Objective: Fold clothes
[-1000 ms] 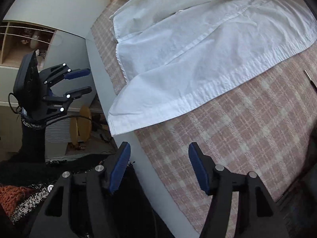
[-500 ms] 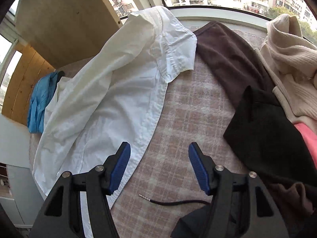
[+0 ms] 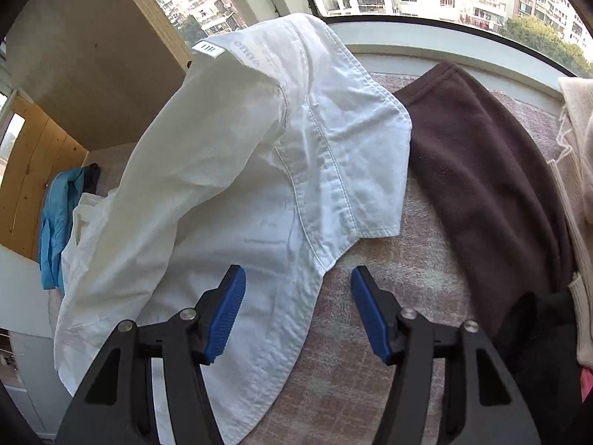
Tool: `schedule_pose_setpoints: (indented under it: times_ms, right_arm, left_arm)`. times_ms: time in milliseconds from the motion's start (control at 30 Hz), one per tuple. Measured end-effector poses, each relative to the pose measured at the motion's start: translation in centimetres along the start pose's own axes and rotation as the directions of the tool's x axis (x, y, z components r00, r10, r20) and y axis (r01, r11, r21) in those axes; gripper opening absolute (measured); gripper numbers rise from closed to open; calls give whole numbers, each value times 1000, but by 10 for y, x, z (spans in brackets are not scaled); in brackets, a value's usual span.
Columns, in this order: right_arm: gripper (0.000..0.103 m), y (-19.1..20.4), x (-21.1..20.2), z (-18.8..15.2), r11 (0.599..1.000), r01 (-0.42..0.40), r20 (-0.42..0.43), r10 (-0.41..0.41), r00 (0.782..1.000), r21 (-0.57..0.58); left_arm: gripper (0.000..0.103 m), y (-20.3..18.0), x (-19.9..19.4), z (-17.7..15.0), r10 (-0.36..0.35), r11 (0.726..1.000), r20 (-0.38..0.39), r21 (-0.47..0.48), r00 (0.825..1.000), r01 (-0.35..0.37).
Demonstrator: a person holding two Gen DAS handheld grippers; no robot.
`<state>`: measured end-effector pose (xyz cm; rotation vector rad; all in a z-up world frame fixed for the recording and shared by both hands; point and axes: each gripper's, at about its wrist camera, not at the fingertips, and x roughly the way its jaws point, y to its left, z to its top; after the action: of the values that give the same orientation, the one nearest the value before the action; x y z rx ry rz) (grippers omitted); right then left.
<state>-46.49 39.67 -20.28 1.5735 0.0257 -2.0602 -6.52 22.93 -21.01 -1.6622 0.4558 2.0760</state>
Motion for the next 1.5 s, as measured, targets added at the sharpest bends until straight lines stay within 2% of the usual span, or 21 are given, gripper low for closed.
schedule_pose_setpoints:
  times_ms: [67,200,267,333,367,433,600,700,800,867,900,933,967,1000,1100,1233,1300,1400,1433,1467,1500]
  right_arm:
    - [31,12,4,-1,996,36,-8,-37,999,-85]
    - [22,15,8,1,993,50,-25,-53,998,-107]
    - [17,12,8,4,994,47,-32,-50,998,-96]
    - [17,10,8,6,996,32,-43,-36,998,-88]
    - [17,9,8,7,997,20,-52,-24,998,-81]
    - [17,9,9,8,997,10,-68,-15,998,-73]
    - [17,13,12,10,996,36,-72,-42,997,-83]
    - [17,14,15,11,997,33,-81,-39,996,-73]
    - [17,14,20,10,997,29,-86,-36,996,-76]
    - [17,15,21,10,995,29,-75,-36,997,-98]
    - [17,16,21,10,994,32,-71,-40,997,-109]
    - [15,16,21,10,992,37,-67,-45,997,-119]
    - [5,17,20,11,992,39,-63,-47,997,-124]
    - [4,17,19,12,991,40,-60,-48,997,-128]
    - [4,15,8,16,991,16,-46,-23,999,-136]
    - [4,10,-12,27,985,71,7,-71,997,-157]
    - [4,4,-13,32,985,100,14,-99,995,-141]
    - [4,-9,-6,37,995,10,-6,-11,1000,-101]
    - [10,-12,-4,37,997,-14,-15,13,1000,-80]
    - [25,-14,0,37,998,-32,-25,30,999,-58]
    - [33,-15,3,38,998,-52,-27,51,998,-38]
  left_arm:
    - [43,7,-1,-4,-17,999,6,-34,1000,18]
    - [35,11,-3,-8,-23,999,9,-38,1000,24]
    - [24,10,-5,-8,-47,999,-2,-26,999,47]
    - [26,6,-9,-7,-42,999,-3,-20,999,42]
    - [36,3,-11,-6,-53,998,-4,-17,999,53]
    - [48,-6,-15,-4,-55,998,-1,-10,998,55]
    - [51,-23,1,-3,47,998,-52,54,998,-44]
    - [45,-23,0,-2,31,998,-49,54,998,-28]
    - [28,-25,-3,-4,-1,995,-48,105,999,6]
    - [11,-19,-5,-3,-24,996,-47,90,999,28]
    - [7,-15,-6,-3,-36,996,-47,81,998,40]
    - [5,-8,-8,-2,-61,997,-42,50,997,63]
    - [5,-3,-14,-2,-98,995,-23,23,995,98]
    - [5,3,-19,-2,-134,991,-4,-4,991,134]
    - [5,7,-39,-3,-239,970,52,-33,970,240]
    - [5,-23,-44,2,-240,971,41,36,970,238]
    - [6,-19,-35,0,-240,970,16,44,971,239]
    - [6,-17,-19,1,-218,974,-22,51,976,219]
    - [6,-17,-18,0,-211,976,-26,52,977,213]
    - [6,-16,-19,0,-216,975,-24,51,976,217]
    - [6,-15,-20,0,-219,974,-23,50,975,220]
